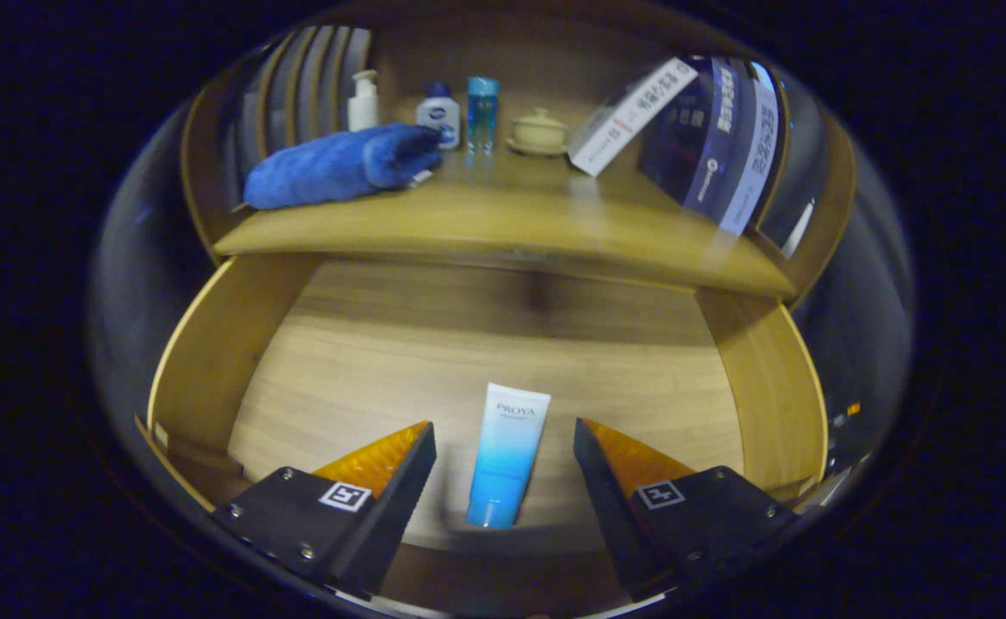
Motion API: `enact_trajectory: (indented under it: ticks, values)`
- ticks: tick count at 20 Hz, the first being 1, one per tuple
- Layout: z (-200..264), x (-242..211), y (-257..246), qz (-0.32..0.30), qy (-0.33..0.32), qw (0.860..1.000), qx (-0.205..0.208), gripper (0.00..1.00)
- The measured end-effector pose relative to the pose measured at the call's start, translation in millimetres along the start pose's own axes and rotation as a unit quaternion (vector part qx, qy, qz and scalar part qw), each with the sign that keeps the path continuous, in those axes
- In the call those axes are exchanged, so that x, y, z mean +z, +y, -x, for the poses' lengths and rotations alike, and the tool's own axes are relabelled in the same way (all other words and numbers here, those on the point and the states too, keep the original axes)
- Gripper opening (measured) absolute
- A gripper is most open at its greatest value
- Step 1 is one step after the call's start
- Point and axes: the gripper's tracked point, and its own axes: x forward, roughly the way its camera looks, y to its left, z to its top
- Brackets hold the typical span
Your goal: Pull open the drawer, take out the items inside it, and place them on the countertop above the cabinet.
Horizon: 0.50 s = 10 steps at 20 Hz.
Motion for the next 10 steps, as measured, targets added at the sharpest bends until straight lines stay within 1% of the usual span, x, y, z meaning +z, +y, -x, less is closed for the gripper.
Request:
enact_trajectory:
  ticks: [2,3,5,6,7,10]
  values:
    - [-12.8,-10.7,4.5,-0.026,0.047,0.999,0.013,0.87]
    - [-14.0,-16.5,3.9,-0.029,0.068,0.997,0.010,0.82]
    - [-21.1,-27.4,2.0,-0.045,0.104,0.994,0.006,0.69]
    - [-15.1,-23.1,1.1,-0.059,0.101,0.993,0.002,0.61]
    - [-18.5,-25.9,2.8,-0.064,0.106,0.992,0.003,0.51]
    - [-22.1,-23.6,2.4,-0.060,0.103,0.993,0.002,0.50]
